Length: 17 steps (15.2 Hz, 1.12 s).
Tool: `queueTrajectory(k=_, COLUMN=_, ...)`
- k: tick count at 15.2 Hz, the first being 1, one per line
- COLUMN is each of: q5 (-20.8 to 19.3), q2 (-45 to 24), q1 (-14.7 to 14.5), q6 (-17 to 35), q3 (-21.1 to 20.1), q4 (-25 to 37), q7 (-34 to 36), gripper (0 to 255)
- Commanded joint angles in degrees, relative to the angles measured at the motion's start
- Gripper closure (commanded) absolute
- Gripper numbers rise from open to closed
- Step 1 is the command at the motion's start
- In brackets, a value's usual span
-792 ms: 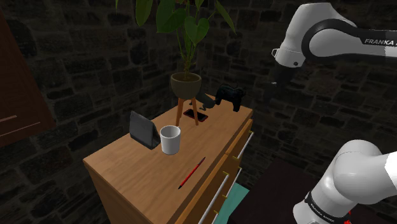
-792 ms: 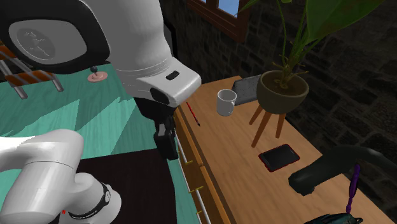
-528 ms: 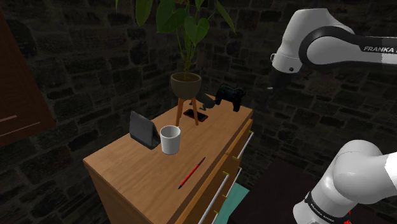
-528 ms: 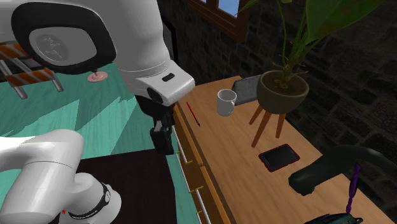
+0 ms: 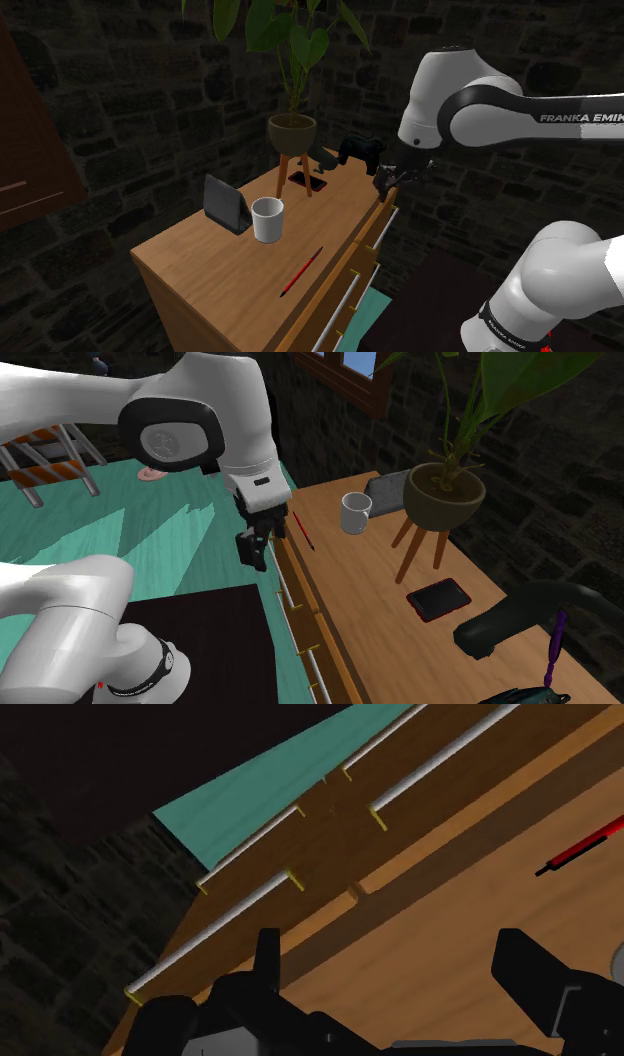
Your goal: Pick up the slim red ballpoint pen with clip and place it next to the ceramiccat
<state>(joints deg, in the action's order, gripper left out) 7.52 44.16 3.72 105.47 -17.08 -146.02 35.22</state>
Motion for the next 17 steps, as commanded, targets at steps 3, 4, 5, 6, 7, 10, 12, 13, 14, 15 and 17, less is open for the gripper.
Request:
queueTrajectory(k=3, q5=3.9, q2=-5.4, q1=2.2, q6=4.4, q3=-7.6, q4=0.6, q7=14.8, gripper=0)
queueTrajectory(k=4, q5=4.6, q2=-7.2, q1=2.9, q6=5.6, q3=-9.5, q4=1.1, q7=18.4, gripper=0)
queueTrajectory(k=5, q5=5.2, q2=-9.0, q1=3.7, q6=6.7, q3=-11.4, q4=1.8, q7=22.1, gripper=0)
queueTrajectory(k=6, q5=5.6, q2=-11.0, q1=4.6, q6=7.9, q3=-13.3, q4=2.5, q7=25.7, gripper=0)
queueTrajectory(k=7, q5=5.8, q2=-13.1, q1=5.6, q6=9.1, q3=-15.2, q4=3.4, q7=29.4, gripper=0)
queueTrajectory(k=10, q5=5.4, q2=-20.1, q1=9.2, q6=12.6, q3=-21.0, q4=6.5, q7=40.7, gripper=0)
queueTrajectory(k=12, q5=3.8, q2=-25.4, q1=11.9, q6=15.0, q3=-24.8, q4=9.0, q7=48.7, gripper=0)
queueTrajectory(k=13, q5=2.5, q2=-28.2, q1=13.3, q6=16.1, q3=-26.6, q4=10.4, q7=52.9, gripper=0)
queueTrajectory(k=14, q5=0.8, q2=-31.3, q1=14.7, q6=17.1, q3=-28.4, q4=11.9, q7=57.3, gripper=0)
queueTrajectory(k=15, q5=-1.3, q2=-34.5, q1=16.0, q6=18.1, q3=-30.1, q4=13.4, q7=61.9, gripper=0)
queueTrajectory(k=17, q5=-5.1, q2=-39.6, q1=17.4, q6=19.3, q3=-32.0, q4=15.7, q7=69.1, gripper=0)
